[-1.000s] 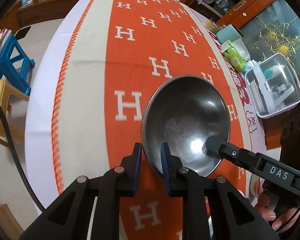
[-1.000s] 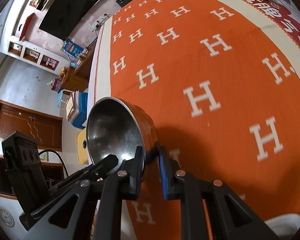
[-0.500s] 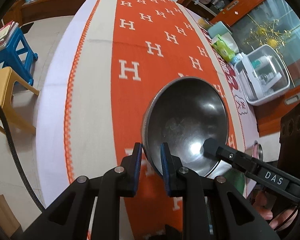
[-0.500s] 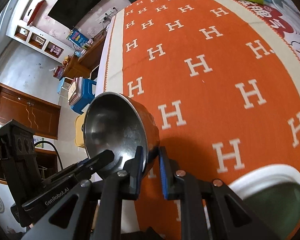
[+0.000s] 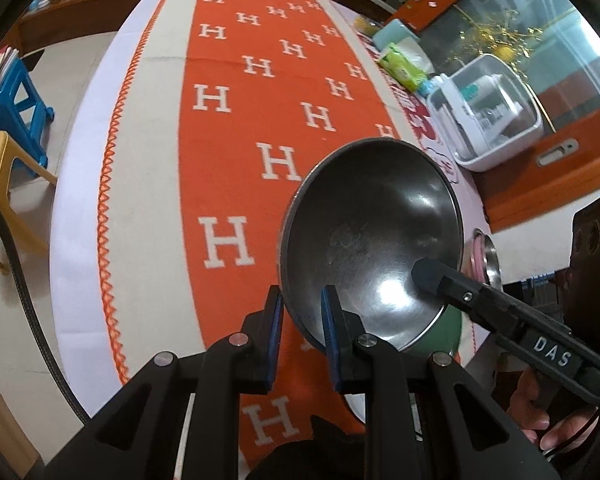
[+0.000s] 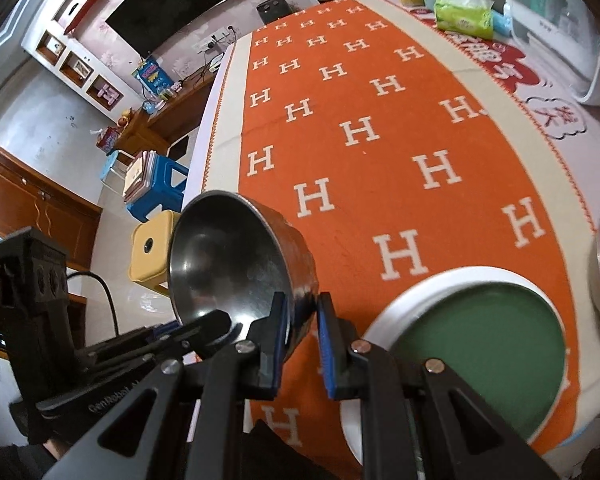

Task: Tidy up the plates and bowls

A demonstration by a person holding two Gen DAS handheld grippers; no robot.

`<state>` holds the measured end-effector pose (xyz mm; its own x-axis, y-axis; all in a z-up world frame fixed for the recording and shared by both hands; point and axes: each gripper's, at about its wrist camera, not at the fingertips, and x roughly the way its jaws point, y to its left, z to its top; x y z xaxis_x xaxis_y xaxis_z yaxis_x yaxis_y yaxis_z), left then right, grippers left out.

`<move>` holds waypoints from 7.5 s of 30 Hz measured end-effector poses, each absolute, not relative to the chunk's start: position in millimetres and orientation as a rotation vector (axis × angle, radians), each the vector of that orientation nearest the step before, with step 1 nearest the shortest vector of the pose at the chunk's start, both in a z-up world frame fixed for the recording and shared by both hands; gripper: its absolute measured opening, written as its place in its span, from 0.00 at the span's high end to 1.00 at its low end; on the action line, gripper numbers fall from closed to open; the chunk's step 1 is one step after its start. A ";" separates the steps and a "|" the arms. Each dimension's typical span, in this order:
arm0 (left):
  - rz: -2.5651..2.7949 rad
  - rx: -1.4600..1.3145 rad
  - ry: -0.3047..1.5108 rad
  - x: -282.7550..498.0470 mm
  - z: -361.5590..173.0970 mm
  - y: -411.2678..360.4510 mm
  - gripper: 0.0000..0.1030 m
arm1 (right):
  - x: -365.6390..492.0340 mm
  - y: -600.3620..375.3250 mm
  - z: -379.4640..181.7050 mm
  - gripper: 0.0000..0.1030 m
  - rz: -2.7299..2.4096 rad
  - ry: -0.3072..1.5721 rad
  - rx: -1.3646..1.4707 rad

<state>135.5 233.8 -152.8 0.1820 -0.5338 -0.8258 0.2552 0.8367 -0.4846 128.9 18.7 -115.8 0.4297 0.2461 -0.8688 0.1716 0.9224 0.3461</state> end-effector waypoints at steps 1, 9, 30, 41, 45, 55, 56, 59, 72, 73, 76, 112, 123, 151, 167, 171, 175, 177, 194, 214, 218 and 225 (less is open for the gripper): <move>-0.575 -0.255 1.264 129.7 -149.0 231.8 0.83 | 124.1 18.2 -113.9 0.86 0.043 1.131 0.403; -0.620 -0.219 1.209 93.7 -128.9 214.4 0.83 | 85.4 5.1 -103.6 0.88 0.017 1.117 0.356; -0.707 -0.134 1.224 27.5 -106.8 85.2 0.83 | 4.3 -109.1 -92.3 0.88 -0.055 1.100 0.431; -0.729 -0.108 1.249 12.7 -105.4 6.7 0.82 | -15.6 -179.8 -93.0 0.88 -0.083 1.122 0.468; -0.736 -0.100 1.255 11.7 -105.7 -22.9 0.82 | -19.5 -204.7 -93.5 0.88 -0.091 1.130 0.470; -0.725 -0.113 1.265 15.4 -112.5 -83.8 0.82 | -11.9 -266.8 -100.6 0.88 -0.086 1.171 0.461; -0.722 -0.117 1.266 15.9 -114.1 -88.9 0.82 | -11.1 -270.9 -100.6 0.88 -0.084 1.173 0.459; -0.710 -0.128 1.271 17.3 -119.3 -105.0 0.82 | -5.2 -287.0 -103.4 0.88 -0.073 1.182 0.450; -0.628 -0.158 1.346 33.0 -142.3 -148.0 0.82 | 24.7 -335.3 -130.1 0.85 -0.010 1.286 0.468; -0.619 -0.155 1.352 34.4 -143.7 -149.9 0.82 | 25.9 -336.9 -132.3 0.85 -0.004 1.293 0.473; -0.607 -0.154 1.368 36.5 -147.6 -153.3 0.80 | 29.6 -341.7 -137.8 0.85 0.010 1.310 0.483; -0.440 -0.118 1.427 61.7 -158.9 -154.1 0.31 | 26.0 -390.8 -180.6 0.48 0.021 1.356 0.858; -0.422 -0.107 1.564 80.0 -188.9 -165.1 0.31 | 38.5 -399.6 -208.9 0.48 0.029 1.416 0.990; -0.515 -0.121 1.726 107.5 -226.6 -200.7 0.49 | 62.7 -396.5 -233.6 0.69 0.053 1.524 1.030; -0.545 -0.075 1.669 87.0 -204.2 -188.6 0.52 | 58.3 -388.5 -215.7 0.71 0.065 1.511 0.919; -0.545 -0.082 1.629 80.0 -194.6 -182.6 0.52 | 55.6 -384.9 -207.2 0.71 0.086 1.479 0.889; -0.544 -0.093 1.566 70.1 -180.7 -174.1 0.52 | 51.4 -380.3 -195.4 0.71 0.109 1.434 0.854; -0.543 -0.101 1.536 63.7 -174.3 -167.2 0.52 | 47.8 -377.7 -189.2 0.71 0.121 1.408 0.835; -0.486 -0.232 1.337 11.9 -126.3 -97.2 0.52 | 24.3 -327.8 -142.4 0.72 0.243 1.283 0.675; -0.351 -0.360 1.272 -13.5 -122.3 -18.7 0.52 | 34.9 -243.9 -134.2 0.72 0.381 1.327 0.544; -0.323 -0.375 1.286 -13.3 -127.3 -2.0 0.52 | 40.4 -227.9 -138.6 0.72 0.396 1.354 0.534; -0.286 -0.392 1.338 -9.5 -142.5 23.9 0.52 | 49.9 -199.5 -154.1 0.72 0.410 1.423 0.527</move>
